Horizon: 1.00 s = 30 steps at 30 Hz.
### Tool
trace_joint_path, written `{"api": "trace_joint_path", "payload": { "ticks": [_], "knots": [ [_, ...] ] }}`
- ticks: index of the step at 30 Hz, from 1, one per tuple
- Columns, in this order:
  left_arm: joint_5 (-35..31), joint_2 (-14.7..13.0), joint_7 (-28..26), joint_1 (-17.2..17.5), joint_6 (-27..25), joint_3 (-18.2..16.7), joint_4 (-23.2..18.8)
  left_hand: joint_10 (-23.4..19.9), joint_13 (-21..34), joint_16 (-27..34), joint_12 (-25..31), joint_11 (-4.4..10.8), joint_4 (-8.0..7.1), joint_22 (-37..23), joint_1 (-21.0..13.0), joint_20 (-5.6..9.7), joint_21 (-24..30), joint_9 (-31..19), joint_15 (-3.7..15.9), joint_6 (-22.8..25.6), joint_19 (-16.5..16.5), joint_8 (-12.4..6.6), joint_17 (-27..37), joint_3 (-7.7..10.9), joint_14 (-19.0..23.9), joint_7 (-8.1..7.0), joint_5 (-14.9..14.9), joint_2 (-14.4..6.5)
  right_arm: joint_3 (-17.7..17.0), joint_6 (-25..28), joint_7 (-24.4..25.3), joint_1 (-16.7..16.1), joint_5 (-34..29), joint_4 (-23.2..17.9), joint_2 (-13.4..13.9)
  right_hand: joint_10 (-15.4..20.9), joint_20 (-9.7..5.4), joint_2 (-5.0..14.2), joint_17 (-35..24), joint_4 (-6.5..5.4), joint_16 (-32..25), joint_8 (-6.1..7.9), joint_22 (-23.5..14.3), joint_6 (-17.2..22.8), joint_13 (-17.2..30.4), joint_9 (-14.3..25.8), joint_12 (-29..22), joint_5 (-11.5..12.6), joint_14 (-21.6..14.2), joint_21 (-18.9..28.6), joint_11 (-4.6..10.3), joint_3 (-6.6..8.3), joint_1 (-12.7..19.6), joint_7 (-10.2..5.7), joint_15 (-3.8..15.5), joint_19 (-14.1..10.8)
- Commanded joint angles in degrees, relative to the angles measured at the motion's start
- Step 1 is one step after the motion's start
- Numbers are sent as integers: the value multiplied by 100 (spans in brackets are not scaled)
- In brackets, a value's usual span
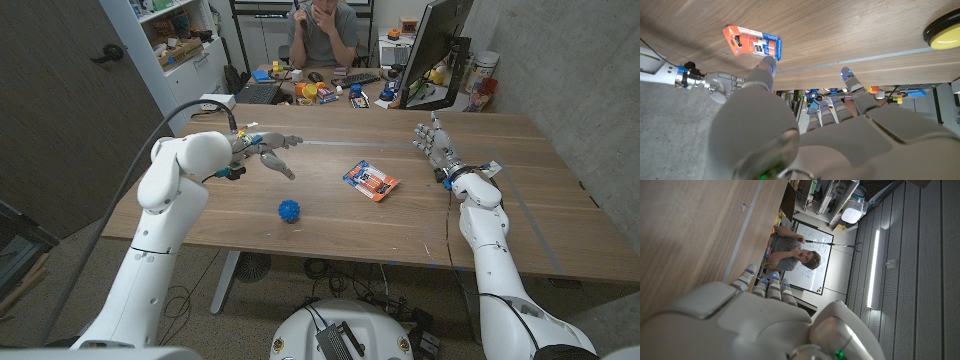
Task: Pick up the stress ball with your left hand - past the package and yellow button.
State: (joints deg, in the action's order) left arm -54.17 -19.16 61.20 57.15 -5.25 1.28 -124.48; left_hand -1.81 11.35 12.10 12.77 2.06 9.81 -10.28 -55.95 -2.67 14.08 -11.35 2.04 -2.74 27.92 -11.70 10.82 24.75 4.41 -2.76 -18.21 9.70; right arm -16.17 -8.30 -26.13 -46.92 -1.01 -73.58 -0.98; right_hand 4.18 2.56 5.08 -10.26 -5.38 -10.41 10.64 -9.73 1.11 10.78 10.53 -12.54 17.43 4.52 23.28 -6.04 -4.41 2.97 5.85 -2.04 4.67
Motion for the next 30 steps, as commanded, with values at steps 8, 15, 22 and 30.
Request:
{"api": "trace_joint_path", "payload": {
  "ticks": [8,15,22,30],
  "knots": [
    [-533,81,1075,-305,148,323,113,-58,28,-12,21,83,-35,0,0,-19,-35,-3,88,82,4,-54,16,-167,39,-41,80,77,-76,-56,-30,54,-67,81,-45,-32,12,65,-19,6,-9,36,-33,-10,9,21,4,39,75,-25,-13,39,83,12,-7,16],
    [-653,167,1022,-150,316,400,151,-111,27,-21,28,141,-74,2,92,-33,-70,-3,144,3,8,-14,15,-275,58,-117,120,87,-84,-159,18,35,-99,90,-70,4,10,97,-18,14,-12,67,-34,66,8,20,-12,45,83,-60,83,63,107,-45,-7,10],
    [-651,201,1105,-212,375,373,212,-265,25,-1,71,202,-96,2,164,-40,-78,-1,193,144,84,-57,14,-373,165,-101,152,73,-27,-306,114,7,-237,34,9,43,-41,118,-16,30,1,84,-35,139,3,17,-25,50,136,-109,165,88,137,-85,60,-7],
    [-802,157,1339,-279,482,576,339,-219,23,-30,36,197,-107,0,210,-125,-141,2,208,150,-7,-46,14,-444,135,-149,168,60,163,-605,562,-60,-622,-62,188,3,-38,130,-14,46,11,66,-36,111,1,15,-8,53,189,-150,147,107,165,-78,76,3]
  ]
}}
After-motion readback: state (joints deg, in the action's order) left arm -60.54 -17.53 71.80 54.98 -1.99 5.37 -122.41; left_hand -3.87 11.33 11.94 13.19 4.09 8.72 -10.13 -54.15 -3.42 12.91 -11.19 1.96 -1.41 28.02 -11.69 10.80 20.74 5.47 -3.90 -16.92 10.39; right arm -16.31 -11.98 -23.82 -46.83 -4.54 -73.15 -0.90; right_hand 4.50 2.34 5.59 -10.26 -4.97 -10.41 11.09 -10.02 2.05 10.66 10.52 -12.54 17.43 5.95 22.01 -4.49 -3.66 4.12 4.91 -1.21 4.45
